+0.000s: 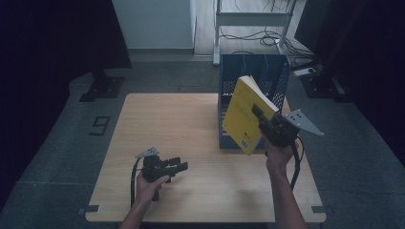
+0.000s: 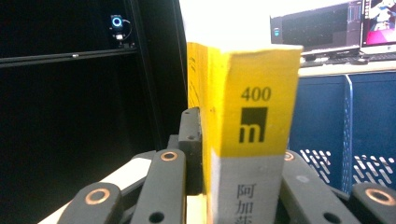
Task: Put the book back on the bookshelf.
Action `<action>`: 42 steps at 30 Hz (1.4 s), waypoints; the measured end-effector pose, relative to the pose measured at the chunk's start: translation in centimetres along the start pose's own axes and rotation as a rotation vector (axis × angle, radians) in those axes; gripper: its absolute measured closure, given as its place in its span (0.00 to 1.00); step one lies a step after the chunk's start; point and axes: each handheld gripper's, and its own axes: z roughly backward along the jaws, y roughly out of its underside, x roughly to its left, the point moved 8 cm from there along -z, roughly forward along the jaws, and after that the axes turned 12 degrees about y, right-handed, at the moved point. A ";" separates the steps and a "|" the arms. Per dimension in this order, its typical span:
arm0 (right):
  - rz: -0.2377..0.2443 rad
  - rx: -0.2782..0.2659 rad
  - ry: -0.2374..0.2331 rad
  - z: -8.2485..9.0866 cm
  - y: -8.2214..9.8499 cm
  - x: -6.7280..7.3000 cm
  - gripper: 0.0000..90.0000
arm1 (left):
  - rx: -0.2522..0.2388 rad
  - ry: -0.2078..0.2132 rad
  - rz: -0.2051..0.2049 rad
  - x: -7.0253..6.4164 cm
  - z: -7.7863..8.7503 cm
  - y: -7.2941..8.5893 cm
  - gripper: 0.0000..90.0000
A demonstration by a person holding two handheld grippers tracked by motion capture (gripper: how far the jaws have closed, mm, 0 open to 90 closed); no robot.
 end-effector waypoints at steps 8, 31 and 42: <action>0.003 0.006 0.021 -0.9 0.1 -0.2 0.83 | -0.002 0.000 0.002 0.1 0.0 0.0 0.46; -0.002 0.019 0.053 -2.6 0.5 -0.5 0.83 | 0.006 -0.003 0.007 0.3 -0.1 0.2 0.46; 0.008 0.023 0.057 -3.5 0.7 0.0 0.83 | 0.005 -0.002 0.009 0.3 -0.1 0.2 0.46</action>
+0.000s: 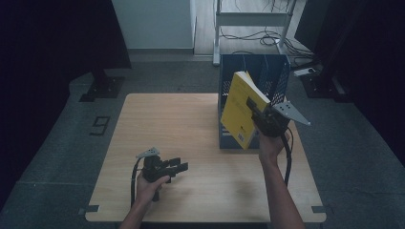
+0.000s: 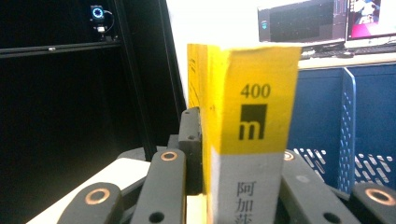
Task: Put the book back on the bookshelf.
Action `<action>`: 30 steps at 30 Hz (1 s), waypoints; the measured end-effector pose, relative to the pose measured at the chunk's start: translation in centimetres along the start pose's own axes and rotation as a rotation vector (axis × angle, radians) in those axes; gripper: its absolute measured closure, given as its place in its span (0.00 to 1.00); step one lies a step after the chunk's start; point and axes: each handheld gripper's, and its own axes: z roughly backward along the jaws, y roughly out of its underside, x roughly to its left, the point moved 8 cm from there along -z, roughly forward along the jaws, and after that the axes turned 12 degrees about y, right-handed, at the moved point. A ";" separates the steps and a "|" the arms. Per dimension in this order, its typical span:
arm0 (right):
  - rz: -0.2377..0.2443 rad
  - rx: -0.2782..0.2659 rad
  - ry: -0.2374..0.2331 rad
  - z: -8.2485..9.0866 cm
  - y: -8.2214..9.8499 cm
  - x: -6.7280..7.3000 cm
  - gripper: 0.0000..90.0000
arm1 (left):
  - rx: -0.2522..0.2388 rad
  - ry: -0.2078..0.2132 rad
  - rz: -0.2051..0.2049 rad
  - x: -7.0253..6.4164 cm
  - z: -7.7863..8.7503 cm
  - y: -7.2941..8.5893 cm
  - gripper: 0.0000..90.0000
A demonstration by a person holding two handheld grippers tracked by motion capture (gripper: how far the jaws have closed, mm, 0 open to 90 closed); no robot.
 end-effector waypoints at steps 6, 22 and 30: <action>0.003 0.001 0.009 -0.5 0.2 0.1 0.83 | 0.003 -0.001 0.000 0.0 0.0 0.0 0.46; 0.001 0.009 0.043 -1.8 0.4 0.1 0.83 | -0.001 -0.003 0.004 0.2 0.2 0.0 0.46; 0.009 0.015 0.045 -2.4 0.7 0.2 0.83 | -0.001 -0.005 0.004 0.2 0.2 0.0 0.46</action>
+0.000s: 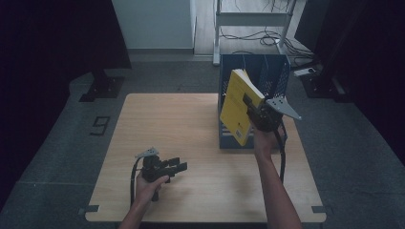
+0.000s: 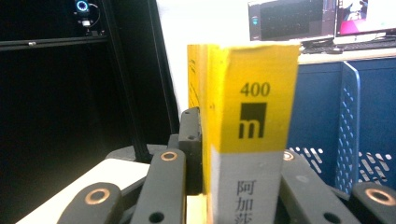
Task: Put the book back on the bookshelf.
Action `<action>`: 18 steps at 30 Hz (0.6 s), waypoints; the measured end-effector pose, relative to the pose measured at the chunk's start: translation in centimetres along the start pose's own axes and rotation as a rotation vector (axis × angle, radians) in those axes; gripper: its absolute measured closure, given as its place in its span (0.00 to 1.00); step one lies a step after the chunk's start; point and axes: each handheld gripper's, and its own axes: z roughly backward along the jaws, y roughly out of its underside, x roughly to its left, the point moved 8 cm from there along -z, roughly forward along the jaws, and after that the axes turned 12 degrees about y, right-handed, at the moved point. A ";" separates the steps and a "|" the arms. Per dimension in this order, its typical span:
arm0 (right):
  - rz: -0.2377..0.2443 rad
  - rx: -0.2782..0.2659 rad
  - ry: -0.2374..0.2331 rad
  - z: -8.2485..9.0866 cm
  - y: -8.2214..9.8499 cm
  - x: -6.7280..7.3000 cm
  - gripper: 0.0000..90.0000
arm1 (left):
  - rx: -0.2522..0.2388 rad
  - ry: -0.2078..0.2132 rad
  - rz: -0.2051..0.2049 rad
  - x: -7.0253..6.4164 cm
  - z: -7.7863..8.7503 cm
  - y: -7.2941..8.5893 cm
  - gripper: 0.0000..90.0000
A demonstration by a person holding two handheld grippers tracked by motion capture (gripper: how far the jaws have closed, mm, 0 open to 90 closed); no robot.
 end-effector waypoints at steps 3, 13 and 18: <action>0.004 0.003 0.001 -0.2 0.0 0.1 0.83 | 0.000 0.000 0.000 0.0 0.0 0.0 0.46; 0.016 0.004 0.021 -1.0 -0.1 0.1 0.83 | -0.002 0.000 0.002 0.1 0.1 0.0 0.46; 0.019 0.007 0.028 -1.4 0.1 0.2 0.83 | -0.005 -0.004 0.004 0.3 0.3 0.0 0.46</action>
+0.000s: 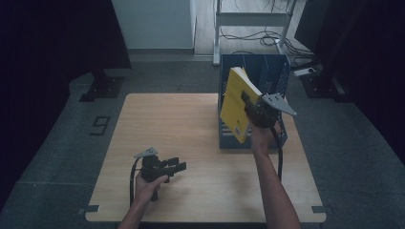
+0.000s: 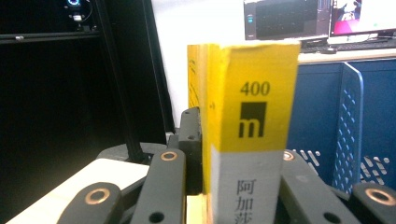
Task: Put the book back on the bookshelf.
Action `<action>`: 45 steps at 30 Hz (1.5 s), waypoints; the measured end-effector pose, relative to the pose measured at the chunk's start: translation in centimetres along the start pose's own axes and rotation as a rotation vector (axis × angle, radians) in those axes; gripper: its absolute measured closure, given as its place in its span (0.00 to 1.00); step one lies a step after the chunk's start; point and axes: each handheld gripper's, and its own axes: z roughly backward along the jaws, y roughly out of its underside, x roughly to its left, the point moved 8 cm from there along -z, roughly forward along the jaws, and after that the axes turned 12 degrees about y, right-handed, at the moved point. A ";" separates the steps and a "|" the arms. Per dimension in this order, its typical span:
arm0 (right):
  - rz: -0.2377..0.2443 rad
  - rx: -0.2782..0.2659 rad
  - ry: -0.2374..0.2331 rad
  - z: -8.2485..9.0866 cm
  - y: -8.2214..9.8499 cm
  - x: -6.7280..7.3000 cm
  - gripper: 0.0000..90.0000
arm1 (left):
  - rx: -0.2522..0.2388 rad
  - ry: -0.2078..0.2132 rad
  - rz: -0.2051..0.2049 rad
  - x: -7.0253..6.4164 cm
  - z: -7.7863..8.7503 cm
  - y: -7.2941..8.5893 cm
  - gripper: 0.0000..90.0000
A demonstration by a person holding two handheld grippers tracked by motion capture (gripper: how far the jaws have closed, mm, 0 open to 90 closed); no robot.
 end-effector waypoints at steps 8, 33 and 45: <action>-0.005 0.004 0.009 -0.2 0.2 -0.1 0.83 | -0.001 0.001 -0.001 0.0 0.0 0.0 0.46; -0.006 0.013 0.042 -1.8 0.5 -0.5 0.83 | -0.005 -0.002 0.004 0.1 0.2 -0.1 0.46; 0.001 0.013 0.054 -2.5 0.5 -0.3 0.83 | 0.000 -0.003 0.005 0.2 0.1 0.0 0.46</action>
